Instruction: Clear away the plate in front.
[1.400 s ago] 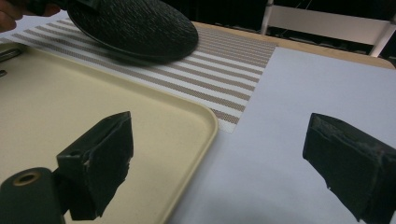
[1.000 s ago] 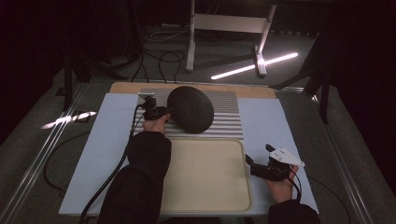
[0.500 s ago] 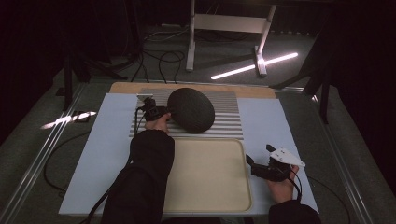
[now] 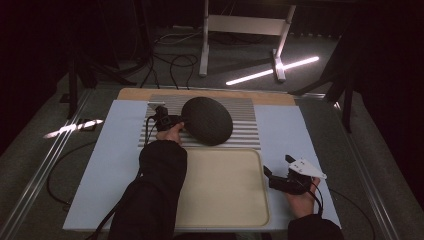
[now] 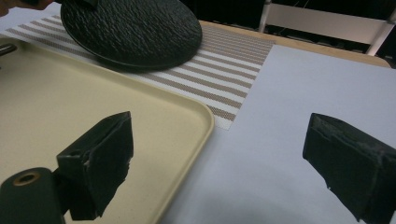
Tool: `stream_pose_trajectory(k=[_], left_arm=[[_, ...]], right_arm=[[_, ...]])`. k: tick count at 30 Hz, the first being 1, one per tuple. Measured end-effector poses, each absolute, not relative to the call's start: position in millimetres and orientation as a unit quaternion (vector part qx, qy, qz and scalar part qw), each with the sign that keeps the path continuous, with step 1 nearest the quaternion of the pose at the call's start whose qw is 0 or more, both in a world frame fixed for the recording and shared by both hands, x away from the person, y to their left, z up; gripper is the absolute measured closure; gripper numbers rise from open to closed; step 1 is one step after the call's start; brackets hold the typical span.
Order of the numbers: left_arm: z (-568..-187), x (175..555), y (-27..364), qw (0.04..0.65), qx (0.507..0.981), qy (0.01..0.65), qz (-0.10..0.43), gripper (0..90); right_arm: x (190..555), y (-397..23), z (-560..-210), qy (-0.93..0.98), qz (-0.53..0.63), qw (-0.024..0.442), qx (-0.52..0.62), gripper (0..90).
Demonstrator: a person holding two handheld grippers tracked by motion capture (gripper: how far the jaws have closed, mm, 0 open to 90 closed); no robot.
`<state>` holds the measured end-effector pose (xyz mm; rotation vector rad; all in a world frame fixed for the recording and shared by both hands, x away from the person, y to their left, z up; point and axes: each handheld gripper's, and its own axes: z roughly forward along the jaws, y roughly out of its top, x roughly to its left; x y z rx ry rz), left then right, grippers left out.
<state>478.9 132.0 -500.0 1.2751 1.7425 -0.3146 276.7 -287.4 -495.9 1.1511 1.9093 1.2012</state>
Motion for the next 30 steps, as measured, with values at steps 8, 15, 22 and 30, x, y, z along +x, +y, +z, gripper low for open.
stream_pose_trajectory(k=[8,15,22,30], left_arm=[[-494,474,135,0.473,0.513,0.703,-0.137,86.3],[-488,468,138,0.477,0.518,0.696,-0.141,86.3],[-482,460,142,0.483,0.519,0.69,-0.146,86.3],[-478,451,145,0.49,0.52,0.683,-0.149,86.3]], right_arm=[[277,-288,-496,0.719,0.452,0.3,0.435,8.7],[276,-288,-496,0.719,0.452,0.301,0.435,8.7],[276,-287,-496,0.719,0.452,0.301,0.434,8.7],[276,-287,-496,0.718,0.453,0.301,0.435,8.7]])
